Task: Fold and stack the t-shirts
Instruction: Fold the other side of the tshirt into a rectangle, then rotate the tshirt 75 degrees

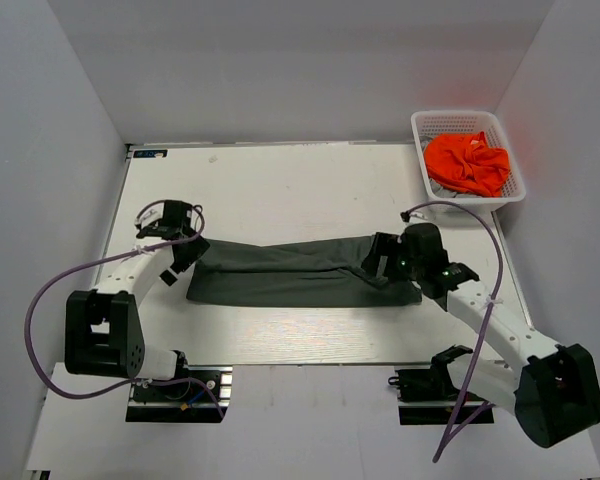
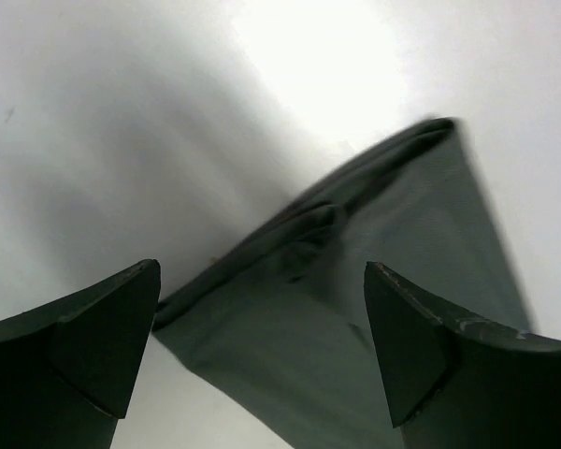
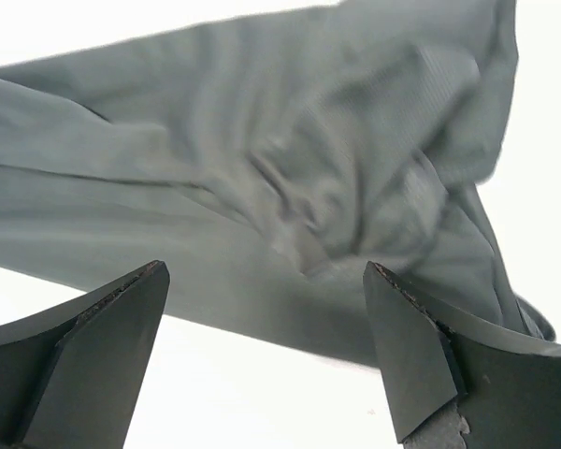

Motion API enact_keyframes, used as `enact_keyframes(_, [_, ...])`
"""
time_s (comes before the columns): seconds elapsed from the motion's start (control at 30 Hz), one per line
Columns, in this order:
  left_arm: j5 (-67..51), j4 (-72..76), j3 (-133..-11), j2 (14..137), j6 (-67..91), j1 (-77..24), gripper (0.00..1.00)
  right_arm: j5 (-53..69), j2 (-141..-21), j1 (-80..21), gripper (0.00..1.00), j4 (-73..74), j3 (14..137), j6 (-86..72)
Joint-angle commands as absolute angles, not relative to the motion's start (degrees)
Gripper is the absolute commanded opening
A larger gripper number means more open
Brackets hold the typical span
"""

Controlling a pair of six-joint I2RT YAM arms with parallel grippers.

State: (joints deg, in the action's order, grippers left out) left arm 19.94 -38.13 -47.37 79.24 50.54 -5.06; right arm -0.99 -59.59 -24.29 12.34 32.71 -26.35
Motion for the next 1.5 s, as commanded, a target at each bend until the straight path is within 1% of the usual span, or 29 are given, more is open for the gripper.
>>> enact_keyframes(0.0, [17.86,-37.81,-53.42,77.08,50.73,-5.27,1.00,2.54,-60.37,-24.43,0.90,10.11,37.70,-24.96])
enact_keyframes(0.1, [13.90,-34.82,-55.19,77.08,48.44,-5.27,1.00,6.32,-64.58,-24.52,0.90,6.42,40.07,-25.22])
enact_keyframes(0.23, [3.62,-26.04,-54.67,79.36,45.01,-5.80,1.00,9.57,-71.87,-24.52,0.90,0.63,42.79,-26.45])
enact_keyframes(0.3, [-1.37,-23.83,-53.97,81.29,45.00,-6.41,1.00,9.93,-76.43,-24.43,0.90,1.14,45.68,-27.42])
enact_keyframes(0.4, [-5.44,-21.62,-52.57,85.86,45.00,-7.81,1.00,10.11,-82.33,-24.87,0.90,3.25,48.43,-29.00])
enact_keyframes(0.6, [-4.22,-22.68,-46.95,91.05,44.38,-10.45,1.00,3.44,-86.48,-24.61,0.90,6.33,44.13,-34.27])
enact_keyframes(0.73, [-4.22,-22.68,-40.70,91.05,45.78,-11.95,1.00,1.85,-89.63,-24.52,0.90,6.07,41.93,-35.68])
enact_keyframes(0.8, [-2.99,-25.03,-38.50,89.39,47.01,-13.44,1.00,1.32,-91.40,-24.43,0.90,6.24,43.15,-35.34])
enact_keyframes(0.87, [-2.99,-26.71,-37.71,86.59,47.80,-14.40,1.00,-1.82,-96.66,-24.34,0.90,7.11,48.31,-34.63])
enact_keyframes(0.9, [-3.60,-28.11,-37.10,85.53,47.81,-15.72,1.00,-2.45,-101.64,-24.35,0.90,8.86,50.25,-34.37])
enact_keyframes(0.97, [-4.31,-30.66,-37.09,83.68,47.81,-17.04,1.00,-2.90,-105.10,-24.17,0.90,9.58,58.32,-32.08])
enact_keyframes(1.0, [-4.31,-33.46,-37.09,81.93,48.42,-18.36,1.00,-2.38,-110.34,-24.17,0.90,9.75,60.45,-31.21])
enact_keyframes(1.03, [-4.31,-34.88,-37.09,81.22,48.43,-19.07,1.00,-0.81,-112.30,-24.43,0.90,10.45,67.86,-27.02])
enact_keyframes(1.07, [-5.35,-36.11,-37.09,80.69,48.95,-19.77,1.00,2.17,-114.15,-24.17,0.90,11.16,70.46,-25.76])
enact_keyframes(1.1, [-6.32,-36.99,-37.09,80.68,48.96,-21.25,1.00,5.16,-119.04,-24.43,0.90,11.25,72.66,-24.36])
enact_keyframes(1.13, [-7.02,-38.66,-35.87,80.16,48.96,-22.05,1.00,6.75,-120.31,-24.61,0.90,11.08,78.86,-21.04])
enact_keyframes(1.17, [-7.03,-39.54,-35.34,80.16,48.96,-23.02,1.00,12.25,-122.67,-24.70,0.90,9.86,80.49,-19.96])
enact_keyframes(1.2, [-7.64,-40.33,-34.81,80.16,48.96,-23.90,1.00,13.96,-125.04,-24.61,0.90,9.23,82.07,-17.34])
enact_keyframes(1.23, [-7.65,-41.56,-33.59,80.16,49.56,-25.56,1.00,15.02,-125.94,-24.70,0.90,9.58,87.22,-16.62])
enact_keyframes(1.3, [-9.22,-42.09,-32.44,79.02,50.18,-27.50,1.00,16.79,-129.00,-24.61,0.90,10.02,90.43,-12.07])
enact_keyframes(1.33, [-9.75,-42.10,-31.91,78.23,51.49,-29.42,1.00,16.27,-129.37,-24.87,0.90,10.63,94.53,-11.17])
enact_keyframes(1.37, [-10.54,-42.10,-31.90,77.27,51.50,-30.31,1.00,16.78,-129.72,-24.87,0.90,11.16,95.96,-6.81])
enact_keyframes(1.47, [-10.46,-46.38,-35.32,72.26,51.50,-33.30,1.00,15.56,-129.99,-24.96,0.90,13.96,100.10,-4.05])
